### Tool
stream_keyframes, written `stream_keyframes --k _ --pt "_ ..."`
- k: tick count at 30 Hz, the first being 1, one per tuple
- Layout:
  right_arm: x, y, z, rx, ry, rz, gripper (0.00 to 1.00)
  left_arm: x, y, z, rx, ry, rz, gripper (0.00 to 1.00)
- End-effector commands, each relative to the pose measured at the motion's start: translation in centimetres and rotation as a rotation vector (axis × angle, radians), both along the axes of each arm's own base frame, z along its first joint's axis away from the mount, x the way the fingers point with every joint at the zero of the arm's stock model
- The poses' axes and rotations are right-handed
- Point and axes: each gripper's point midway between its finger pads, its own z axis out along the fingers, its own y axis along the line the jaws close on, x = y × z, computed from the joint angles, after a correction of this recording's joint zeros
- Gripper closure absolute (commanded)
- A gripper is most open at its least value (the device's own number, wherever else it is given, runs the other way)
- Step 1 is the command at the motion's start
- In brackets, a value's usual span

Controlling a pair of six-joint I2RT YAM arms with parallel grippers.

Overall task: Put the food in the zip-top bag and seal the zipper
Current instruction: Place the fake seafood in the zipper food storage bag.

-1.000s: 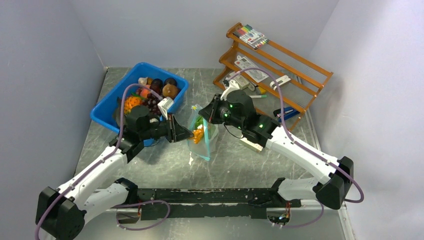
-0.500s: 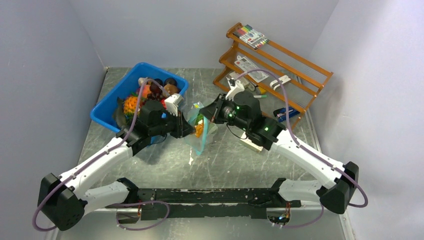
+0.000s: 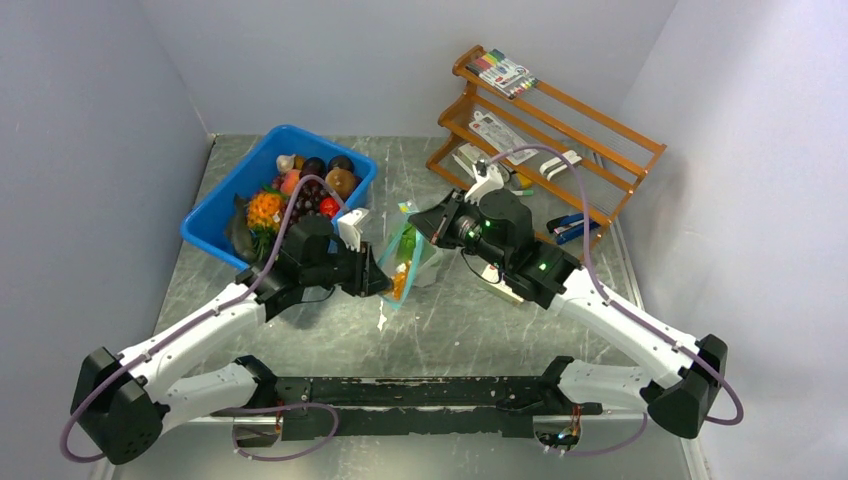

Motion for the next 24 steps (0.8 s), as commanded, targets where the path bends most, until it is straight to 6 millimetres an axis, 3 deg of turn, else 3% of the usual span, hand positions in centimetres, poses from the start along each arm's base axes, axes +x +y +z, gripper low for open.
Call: stream_keyframes --k 1,4,11,16,19,24 --pt "0.8 -0.9 1.7 0.039 -0.058 -0.049 1.0 -1.6 -0.9 2.3 -0.096 0.003 -0.071 0.64" --pt "0.9 -1.1 0.9 -0.023 -0.068 -0.032 1.0 -1.6 -0.3 3.3 -0.096 -0.021 -0.044 0.46" --pt "-1.7 2.4 -3.5 -0.155 0.009 0.257 1.0 -0.8 0.8 6.1 -0.102 -0.097 0.03 0.36" --pt "-1.9 2.5 -4.9 -0.185 0.03 0.281 1.0 0.2 1.6 4.8 -0.029 -0.097 0.083 0.34" --pt "-1.6 2.4 -4.8 -0.185 0.024 0.271 1.0 0.4 1.4 3.3 0.011 -0.069 0.072 0.26" --pt "-1.5 3.1 -4.4 -0.166 0.02 0.293 1.0 0.9 0.9 1.6 0.049 -0.054 0.046 0.25"
